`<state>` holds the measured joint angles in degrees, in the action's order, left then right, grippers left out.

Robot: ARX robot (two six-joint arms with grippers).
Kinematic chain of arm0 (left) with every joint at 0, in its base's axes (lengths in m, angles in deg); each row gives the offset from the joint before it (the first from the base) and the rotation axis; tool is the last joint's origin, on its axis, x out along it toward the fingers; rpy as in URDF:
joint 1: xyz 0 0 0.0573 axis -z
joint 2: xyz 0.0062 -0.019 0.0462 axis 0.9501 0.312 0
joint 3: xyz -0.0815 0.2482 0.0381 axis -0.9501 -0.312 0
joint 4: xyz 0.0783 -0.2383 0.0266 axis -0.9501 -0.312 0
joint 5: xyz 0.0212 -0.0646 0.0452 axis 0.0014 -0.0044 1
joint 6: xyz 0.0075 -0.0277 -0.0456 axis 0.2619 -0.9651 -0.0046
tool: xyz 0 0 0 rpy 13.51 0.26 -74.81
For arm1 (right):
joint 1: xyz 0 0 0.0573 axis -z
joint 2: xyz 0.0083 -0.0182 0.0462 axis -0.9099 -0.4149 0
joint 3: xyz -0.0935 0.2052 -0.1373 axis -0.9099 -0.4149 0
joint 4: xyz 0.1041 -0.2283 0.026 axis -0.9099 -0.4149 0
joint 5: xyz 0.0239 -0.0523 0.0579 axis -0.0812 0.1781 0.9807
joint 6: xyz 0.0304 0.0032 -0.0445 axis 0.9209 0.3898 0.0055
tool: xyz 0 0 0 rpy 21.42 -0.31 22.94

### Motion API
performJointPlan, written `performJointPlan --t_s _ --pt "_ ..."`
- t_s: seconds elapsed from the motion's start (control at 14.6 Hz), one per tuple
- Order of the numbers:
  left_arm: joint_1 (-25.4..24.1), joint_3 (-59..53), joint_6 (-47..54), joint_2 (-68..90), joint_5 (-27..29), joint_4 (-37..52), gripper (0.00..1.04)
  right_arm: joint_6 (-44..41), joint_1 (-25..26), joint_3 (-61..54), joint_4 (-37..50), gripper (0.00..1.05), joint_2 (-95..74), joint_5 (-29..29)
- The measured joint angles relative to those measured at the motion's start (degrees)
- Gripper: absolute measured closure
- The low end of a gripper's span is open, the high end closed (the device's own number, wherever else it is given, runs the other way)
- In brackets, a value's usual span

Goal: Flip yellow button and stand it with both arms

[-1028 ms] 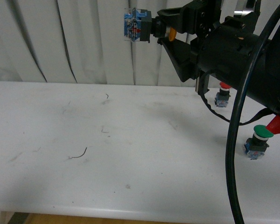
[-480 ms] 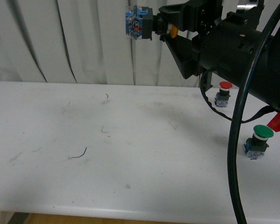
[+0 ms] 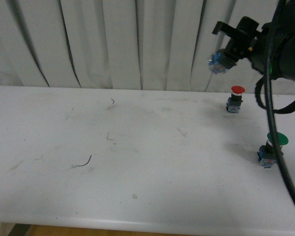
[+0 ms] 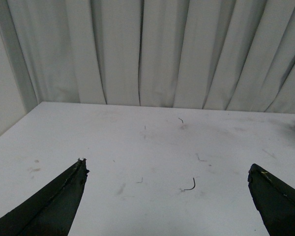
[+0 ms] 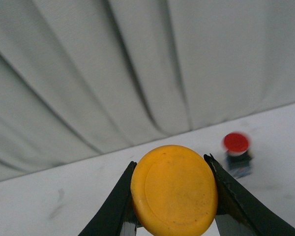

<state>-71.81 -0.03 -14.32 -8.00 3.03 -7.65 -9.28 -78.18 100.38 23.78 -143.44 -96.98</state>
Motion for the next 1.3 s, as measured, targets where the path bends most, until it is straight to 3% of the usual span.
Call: performJointPlan --t_s 0.21,0.69,1.3 --pt "0.0 0.0 0.0 0.0 0.0 0.0 0.07 -14.4 3.5 5.2 -1.9 0.68 -2.4 -5.5" --pt "0.0 0.0 0.0 0.0 0.0 0.0 0.07 -26.8 10.6 15.5 -20.4 0.68 -11.0 -9.3" --pt "0.0 0.0 0.0 0.0 0.0 0.0 0.07 -24.7 7.0 20.7 -29.6 0.68 -18.6 -4.9"
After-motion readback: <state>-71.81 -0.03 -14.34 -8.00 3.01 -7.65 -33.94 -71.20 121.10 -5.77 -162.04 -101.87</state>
